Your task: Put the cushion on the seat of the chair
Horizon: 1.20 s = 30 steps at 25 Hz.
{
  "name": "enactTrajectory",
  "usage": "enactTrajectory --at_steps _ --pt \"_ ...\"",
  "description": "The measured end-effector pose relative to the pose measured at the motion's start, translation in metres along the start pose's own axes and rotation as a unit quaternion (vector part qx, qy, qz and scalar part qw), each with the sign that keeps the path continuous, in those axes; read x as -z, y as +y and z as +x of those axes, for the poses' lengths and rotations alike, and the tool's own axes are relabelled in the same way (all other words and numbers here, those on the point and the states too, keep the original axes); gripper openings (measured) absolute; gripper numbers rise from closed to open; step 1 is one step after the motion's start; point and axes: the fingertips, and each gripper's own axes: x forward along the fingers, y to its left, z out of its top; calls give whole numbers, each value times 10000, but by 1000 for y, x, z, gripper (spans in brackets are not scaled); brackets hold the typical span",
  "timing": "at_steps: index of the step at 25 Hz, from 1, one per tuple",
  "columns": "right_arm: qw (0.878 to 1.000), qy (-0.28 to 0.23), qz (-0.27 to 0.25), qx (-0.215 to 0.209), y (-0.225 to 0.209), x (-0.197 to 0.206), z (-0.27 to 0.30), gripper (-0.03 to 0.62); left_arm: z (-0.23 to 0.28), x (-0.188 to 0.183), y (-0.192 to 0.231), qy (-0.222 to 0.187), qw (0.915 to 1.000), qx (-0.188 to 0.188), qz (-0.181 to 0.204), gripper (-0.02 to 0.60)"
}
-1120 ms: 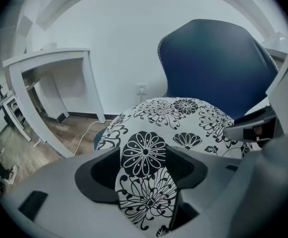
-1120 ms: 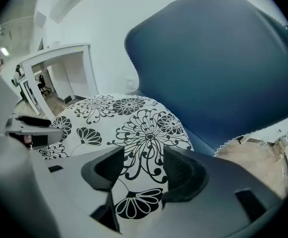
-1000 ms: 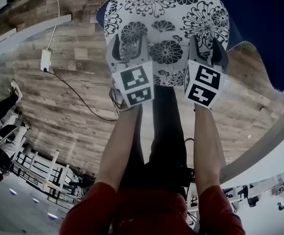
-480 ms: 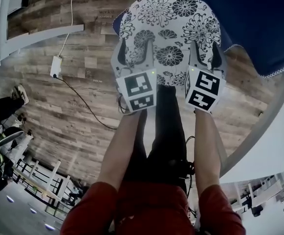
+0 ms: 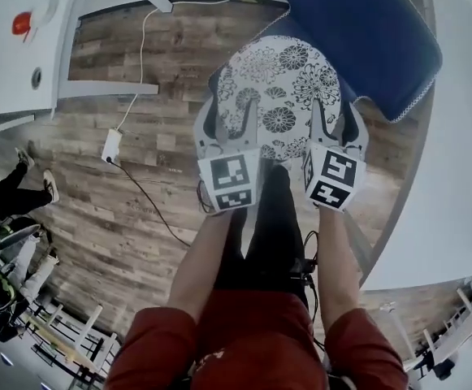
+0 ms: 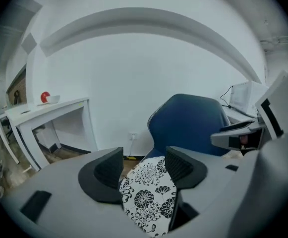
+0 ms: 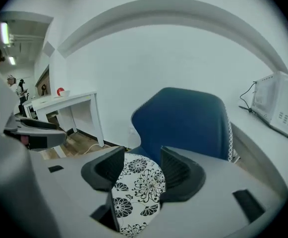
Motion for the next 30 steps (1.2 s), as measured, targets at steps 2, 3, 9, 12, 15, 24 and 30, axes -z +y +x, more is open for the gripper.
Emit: enactTrajectory --at_steps 2,3,9,12,15,24,30 --pt "9999 -167 12 -15 4 -24 -26 236 -24 -23 -2 -131 9997 209 -62 275" --pt "9997 -262 13 -25 7 -37 -39 235 -36 -35 -3 -215 9992 322 -30 275" --pt "9949 -993 -131 -59 25 -115 -116 235 -107 -120 -4 -961 9923 692 368 273" --pt "9900 -1401 -161 -71 34 -149 -158 235 -144 -159 -3 -1412 9852 799 559 264" --pt "9844 -1739 -169 -192 44 -178 -198 233 -183 -193 -7 -1908 9740 1058 615 250" --pt "9705 -2380 -362 -127 64 -217 -296 224 -275 -236 -13 -2561 9507 1555 803 219" --pt "9571 -2876 -348 24 68 -241 -346 159 -316 -254 -29 -2871 9363 1746 1020 201"
